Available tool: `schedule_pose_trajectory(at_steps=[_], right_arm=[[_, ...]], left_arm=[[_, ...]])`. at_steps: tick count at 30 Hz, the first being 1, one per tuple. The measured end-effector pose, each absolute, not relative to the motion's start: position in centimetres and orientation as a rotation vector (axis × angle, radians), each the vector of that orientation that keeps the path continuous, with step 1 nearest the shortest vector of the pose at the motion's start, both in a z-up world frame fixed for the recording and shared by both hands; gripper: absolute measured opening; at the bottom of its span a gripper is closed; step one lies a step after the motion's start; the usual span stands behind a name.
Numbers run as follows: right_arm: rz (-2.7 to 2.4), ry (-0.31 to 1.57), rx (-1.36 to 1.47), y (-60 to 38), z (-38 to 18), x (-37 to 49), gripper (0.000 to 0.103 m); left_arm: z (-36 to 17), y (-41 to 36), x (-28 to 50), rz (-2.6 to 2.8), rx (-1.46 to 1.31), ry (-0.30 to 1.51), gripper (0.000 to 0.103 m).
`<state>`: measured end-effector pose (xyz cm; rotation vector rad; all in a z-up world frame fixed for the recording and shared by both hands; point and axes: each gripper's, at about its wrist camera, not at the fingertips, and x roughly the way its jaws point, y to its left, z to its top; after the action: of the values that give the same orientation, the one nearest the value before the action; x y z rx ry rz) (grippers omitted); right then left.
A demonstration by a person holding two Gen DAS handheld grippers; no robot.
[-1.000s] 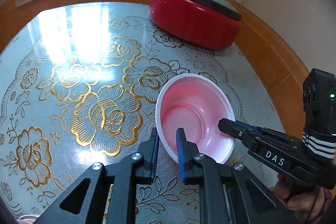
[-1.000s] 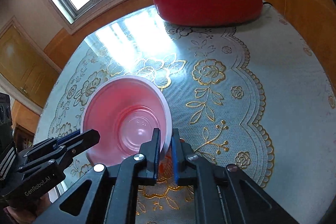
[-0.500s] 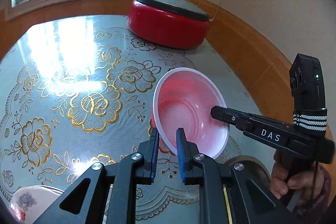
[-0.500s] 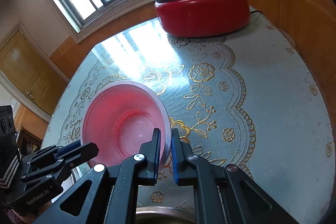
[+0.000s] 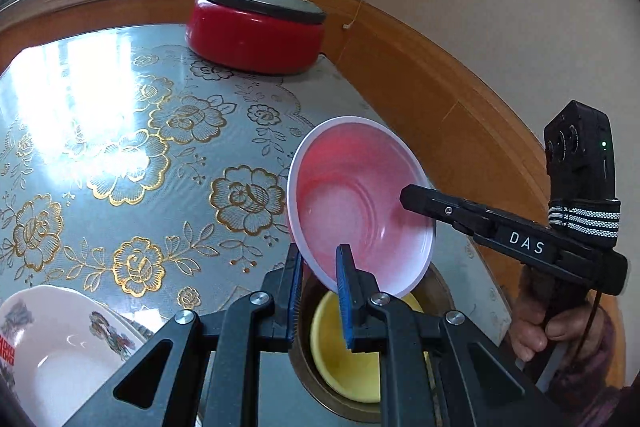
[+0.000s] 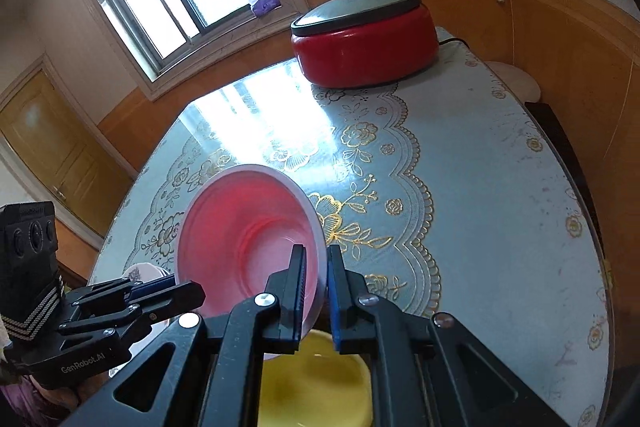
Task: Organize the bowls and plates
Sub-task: 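Carry the red bowl and lower it into the yellow bowl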
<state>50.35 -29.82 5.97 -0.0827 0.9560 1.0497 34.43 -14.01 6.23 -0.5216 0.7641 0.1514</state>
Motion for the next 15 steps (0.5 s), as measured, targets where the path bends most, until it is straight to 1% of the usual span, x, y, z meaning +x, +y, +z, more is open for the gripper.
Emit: schedule_pose_trajectory(at_steps=[5, 15], right_arm=[[1.029, 0.971, -0.075, -32.3, 5.7, 48.9, 0.01], [0.992, 1.062, -0.047, -35.1, 3.5, 47.0, 0.011]], left_arm=[[6.0, -15.8, 33.2, 0.087, -0.53, 0.783, 0.016], [4.3, -17.9, 31.5, 0.016, -0.545, 0.859, 0.016]])
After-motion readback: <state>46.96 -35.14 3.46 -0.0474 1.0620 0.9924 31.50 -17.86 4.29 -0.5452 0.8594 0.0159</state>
